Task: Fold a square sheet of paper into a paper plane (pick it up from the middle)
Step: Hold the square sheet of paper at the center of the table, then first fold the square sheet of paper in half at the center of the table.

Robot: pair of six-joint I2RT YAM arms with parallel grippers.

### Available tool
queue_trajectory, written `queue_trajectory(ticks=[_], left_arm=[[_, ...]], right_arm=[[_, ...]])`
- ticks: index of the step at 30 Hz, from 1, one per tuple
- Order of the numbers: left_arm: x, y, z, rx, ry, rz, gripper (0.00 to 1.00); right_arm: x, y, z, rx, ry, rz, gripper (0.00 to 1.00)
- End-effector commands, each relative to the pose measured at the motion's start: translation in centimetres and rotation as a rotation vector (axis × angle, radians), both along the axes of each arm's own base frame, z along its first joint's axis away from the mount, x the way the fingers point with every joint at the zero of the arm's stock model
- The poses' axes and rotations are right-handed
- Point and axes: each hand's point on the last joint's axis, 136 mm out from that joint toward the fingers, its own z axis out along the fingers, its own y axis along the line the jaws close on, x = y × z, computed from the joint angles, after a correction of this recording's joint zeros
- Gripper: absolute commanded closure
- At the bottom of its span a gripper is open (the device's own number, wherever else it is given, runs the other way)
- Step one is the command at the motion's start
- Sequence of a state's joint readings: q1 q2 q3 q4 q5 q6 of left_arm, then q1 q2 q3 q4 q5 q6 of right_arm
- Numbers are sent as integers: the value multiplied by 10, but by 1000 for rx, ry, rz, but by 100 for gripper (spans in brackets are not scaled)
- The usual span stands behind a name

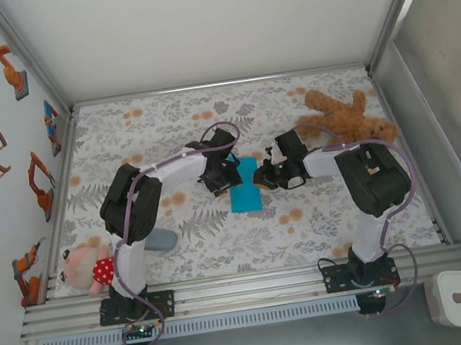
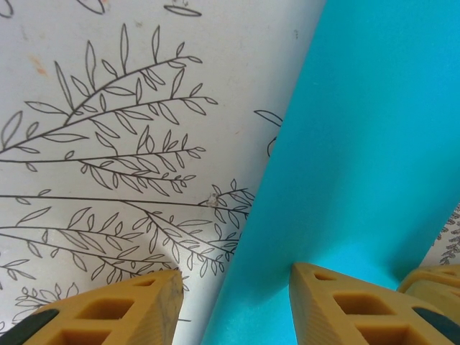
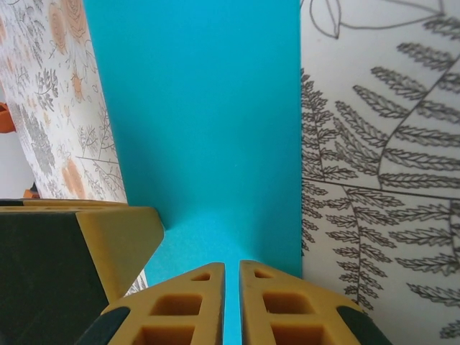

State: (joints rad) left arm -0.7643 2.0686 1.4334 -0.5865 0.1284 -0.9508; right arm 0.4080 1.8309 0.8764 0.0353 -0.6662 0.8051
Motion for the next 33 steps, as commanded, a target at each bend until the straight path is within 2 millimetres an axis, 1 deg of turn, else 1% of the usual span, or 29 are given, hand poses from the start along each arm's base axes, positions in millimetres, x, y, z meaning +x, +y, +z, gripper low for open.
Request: queue_trajectory(ticks=[1,6,9,15,19,21,23,25,26,28,29,31,33], left_arm=[[-33,23,-74,136,141,-10,55],[-33,24,-74,139,143,-9,55],[-33,25,-75,142,142,-11,55],[-32,24,-71,137,136,-12,55],[-27,21,-59,119,106,-20,56],[-19,15,-42,90,64,-27,56],[-5,9,-15,57,-8,-39,56],[10,7,16,30,-89,-43,56],[17,6,33,13,-135,-39,55],[26,6,60,-29,-201,-32,48],[29,6,71,-54,-232,-29,46],[30,3,86,-109,-265,-35,45],[28,-4,92,-181,-273,-50,45]], right_arm=[[5,8,4,21,-28,35,87],[3,7,0,8,-22,36,87],[0,2,-9,-26,-7,38,87],[-13,-17,-36,-154,48,44,91],[-29,-37,-61,-272,112,47,95],[-37,-46,-71,-328,140,54,96],[-44,-56,-80,-386,164,62,96],[-47,-63,-84,-428,175,73,97],[-48,-66,-88,-449,183,79,97],[-51,-72,-91,-483,195,86,98],[-51,-73,-93,-492,197,87,98],[-53,-75,-95,-502,207,85,98],[-54,-77,-97,-509,211,83,99]])
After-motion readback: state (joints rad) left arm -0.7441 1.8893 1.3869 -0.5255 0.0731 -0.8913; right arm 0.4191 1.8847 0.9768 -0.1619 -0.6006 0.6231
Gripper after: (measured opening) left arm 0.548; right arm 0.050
